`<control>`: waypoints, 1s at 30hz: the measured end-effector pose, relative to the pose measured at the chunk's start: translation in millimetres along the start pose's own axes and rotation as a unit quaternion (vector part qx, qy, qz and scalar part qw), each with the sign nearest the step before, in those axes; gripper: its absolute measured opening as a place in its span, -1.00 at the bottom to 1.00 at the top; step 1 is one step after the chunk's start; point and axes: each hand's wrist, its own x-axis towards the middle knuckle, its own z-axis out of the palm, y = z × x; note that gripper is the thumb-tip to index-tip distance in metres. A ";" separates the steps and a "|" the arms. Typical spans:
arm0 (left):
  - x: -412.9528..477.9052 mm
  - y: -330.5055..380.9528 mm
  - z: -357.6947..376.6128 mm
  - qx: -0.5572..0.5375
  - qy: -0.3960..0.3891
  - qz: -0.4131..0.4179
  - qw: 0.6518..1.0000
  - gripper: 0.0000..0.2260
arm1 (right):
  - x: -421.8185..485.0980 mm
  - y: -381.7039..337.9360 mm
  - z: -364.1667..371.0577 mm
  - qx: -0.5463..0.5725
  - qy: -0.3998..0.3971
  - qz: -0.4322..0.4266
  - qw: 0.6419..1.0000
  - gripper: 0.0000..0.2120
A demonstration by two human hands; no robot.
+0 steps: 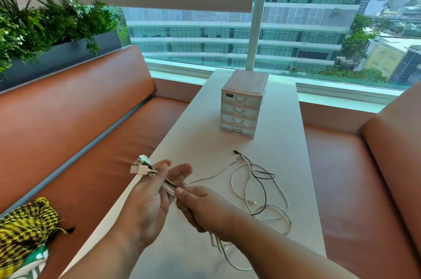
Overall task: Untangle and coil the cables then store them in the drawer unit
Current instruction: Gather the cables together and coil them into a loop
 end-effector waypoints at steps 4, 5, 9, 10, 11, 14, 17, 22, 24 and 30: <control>4.4 -6.3 -3.6 0.009 0.037 -0.058 0.998 -0.66 | -9.4 -14.9 1.2 -0.181 -0.043 -0.021 0.982 -0.66; 5.5 -7.8 -4.3 0.004 0.051 -0.055 0.997 -0.68 | -9.3 -17.2 0.6 -0.229 -0.045 -0.027 0.972 -0.68; 8.3 -9.5 -5.6 0.006 0.078 -0.018 0.997 -0.76 | -6.1 -19.4 -2.7 -0.294 -0.033 -0.009 0.955 -0.65; 7.9 -9.7 -5.6 0.020 0.083 -0.010 0.996 -0.77 | -6.0 -18.8 -1.4 -0.286 -0.035 -0.006 0.958 -0.63; 7.0 -9.6 -5.2 0.035 0.087 -0.007 0.996 -0.77 | -5.6 -16.8 0.6 -0.270 -0.038 0.000 0.962 -0.62; 2.3 -7.2 -3.9 0.071 0.084 0.002 0.994 -0.76 | -4.1 -8.3 4.0 -0.183 -0.030 0.033 0.982 -0.61; -2.8 -6.6 -5.6 0.094 0.023 -0.021 0.995 -0.68 | -4.1 -0.5 1.8 -0.107 0.005 0.042 0.993 -0.60; -10.1 -17.3 -12.6 0.111 -0.020 -0.070 0.991 -0.59 | -5.1 1.8 -1.5 -0.065 0.026 0.034 0.997 -0.56; -10.3 -18.4 -11.2 0.090 -0.009 -0.062 0.994 -0.64 | -6.4 0.9 -0.9 -0.131 0.030 0.008 0.991 -0.57; 0.0 -3.1 -7.5 -0.128 0.052 -0.056 0.989 -0.61 | -16.1 22.5 4.9 -0.323 0.076 -0.113 0.937 -0.65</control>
